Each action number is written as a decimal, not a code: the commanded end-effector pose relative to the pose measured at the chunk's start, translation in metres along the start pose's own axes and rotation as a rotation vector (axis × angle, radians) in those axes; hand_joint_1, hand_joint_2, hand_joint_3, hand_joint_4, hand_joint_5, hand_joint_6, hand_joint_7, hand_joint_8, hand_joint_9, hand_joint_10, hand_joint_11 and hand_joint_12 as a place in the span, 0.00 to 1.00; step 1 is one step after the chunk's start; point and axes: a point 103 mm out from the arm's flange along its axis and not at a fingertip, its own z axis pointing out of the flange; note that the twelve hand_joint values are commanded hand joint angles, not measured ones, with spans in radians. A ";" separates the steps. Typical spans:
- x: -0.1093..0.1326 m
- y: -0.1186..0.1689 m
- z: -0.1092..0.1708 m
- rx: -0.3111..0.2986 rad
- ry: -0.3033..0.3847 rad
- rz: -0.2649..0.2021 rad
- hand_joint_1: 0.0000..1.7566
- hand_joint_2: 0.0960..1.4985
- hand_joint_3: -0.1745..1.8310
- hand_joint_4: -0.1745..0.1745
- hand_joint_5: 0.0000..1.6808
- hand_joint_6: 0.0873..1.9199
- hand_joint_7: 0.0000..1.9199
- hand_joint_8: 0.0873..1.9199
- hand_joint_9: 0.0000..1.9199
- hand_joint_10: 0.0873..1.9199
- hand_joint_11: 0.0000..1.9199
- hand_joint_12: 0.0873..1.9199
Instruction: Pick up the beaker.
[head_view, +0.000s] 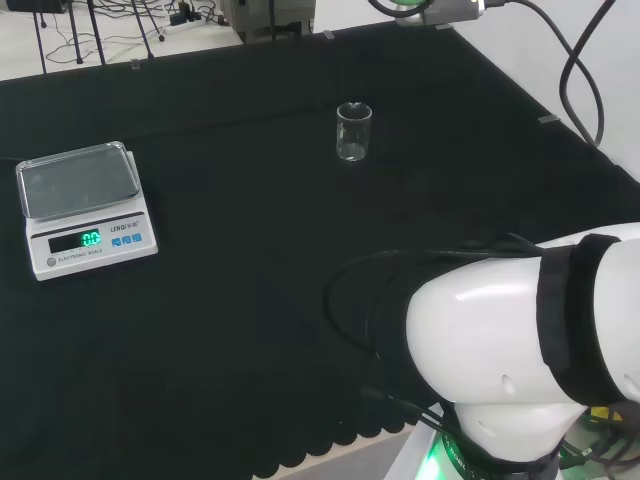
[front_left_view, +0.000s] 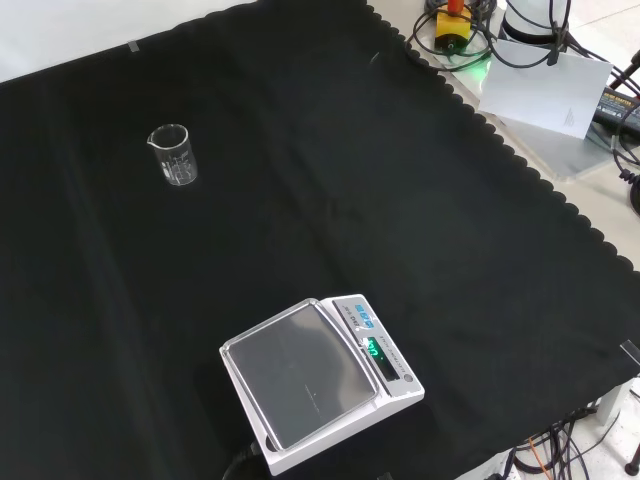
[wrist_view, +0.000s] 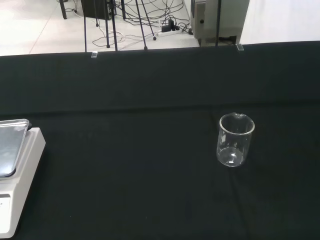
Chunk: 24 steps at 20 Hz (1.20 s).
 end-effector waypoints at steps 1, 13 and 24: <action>0.000 0.003 0.002 -0.004 -0.007 0.000 0.28 0.51 0.06 0.72 0.00 0.00 0.06 0.00 0.00 0.39 0.00 0.61; -0.023 0.054 0.052 0.068 0.002 -0.003 0.27 0.52 0.07 0.70 0.00 0.00 0.07 0.01 0.00 0.41 0.00 0.61; -0.058 0.127 0.106 0.139 0.041 -0.010 0.28 0.52 0.07 0.71 0.00 0.00 0.06 0.01 0.00 0.39 0.00 0.61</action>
